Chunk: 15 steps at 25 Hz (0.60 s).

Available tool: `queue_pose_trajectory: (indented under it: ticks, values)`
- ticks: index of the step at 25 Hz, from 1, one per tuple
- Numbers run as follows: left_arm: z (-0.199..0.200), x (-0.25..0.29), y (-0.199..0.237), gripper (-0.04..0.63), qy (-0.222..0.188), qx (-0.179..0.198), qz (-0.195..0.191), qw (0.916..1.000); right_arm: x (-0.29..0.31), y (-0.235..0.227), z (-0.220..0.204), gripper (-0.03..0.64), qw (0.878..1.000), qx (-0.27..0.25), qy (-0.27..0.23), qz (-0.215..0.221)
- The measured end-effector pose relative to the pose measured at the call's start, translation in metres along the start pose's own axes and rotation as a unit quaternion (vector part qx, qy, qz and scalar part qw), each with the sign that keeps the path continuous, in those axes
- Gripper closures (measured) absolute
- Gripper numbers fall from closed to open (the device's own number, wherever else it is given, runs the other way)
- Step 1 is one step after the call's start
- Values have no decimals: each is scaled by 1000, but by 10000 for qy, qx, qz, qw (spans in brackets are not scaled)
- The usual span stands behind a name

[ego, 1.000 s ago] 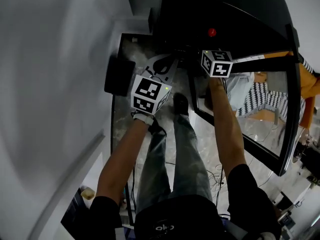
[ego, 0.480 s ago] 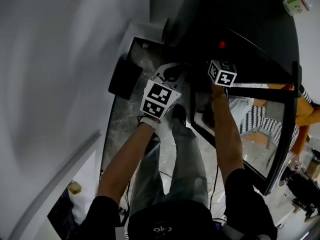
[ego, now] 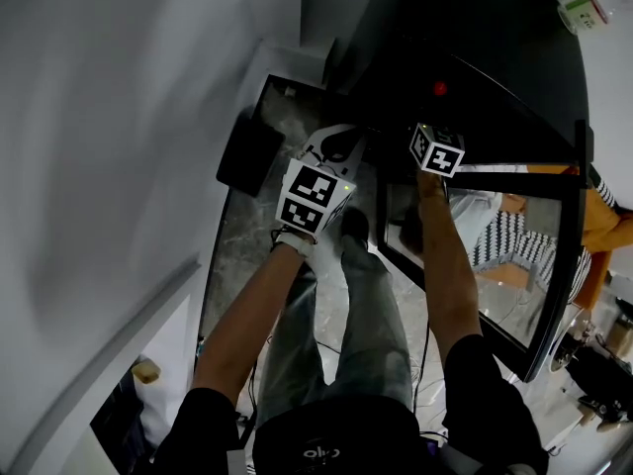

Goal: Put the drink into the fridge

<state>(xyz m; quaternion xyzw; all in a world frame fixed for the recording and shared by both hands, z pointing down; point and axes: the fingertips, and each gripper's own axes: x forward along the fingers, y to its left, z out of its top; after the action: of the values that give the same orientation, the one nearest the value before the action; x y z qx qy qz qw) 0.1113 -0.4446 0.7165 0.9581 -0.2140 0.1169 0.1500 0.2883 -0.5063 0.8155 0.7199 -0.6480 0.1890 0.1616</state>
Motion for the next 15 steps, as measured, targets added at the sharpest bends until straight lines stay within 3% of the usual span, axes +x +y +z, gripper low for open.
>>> queue_pose_trajectory:
  ticks: [8, 15]
  values:
    - [-11, -17, 4, 589, 84, -143, 198, 9997, -47, 6, -19, 293, 9993, 376, -26, 24]
    - [-2, -43, -9, 589, 169, -163, 243, 9994, -111, 32, -2, 299, 9988, 352, -273, 220]
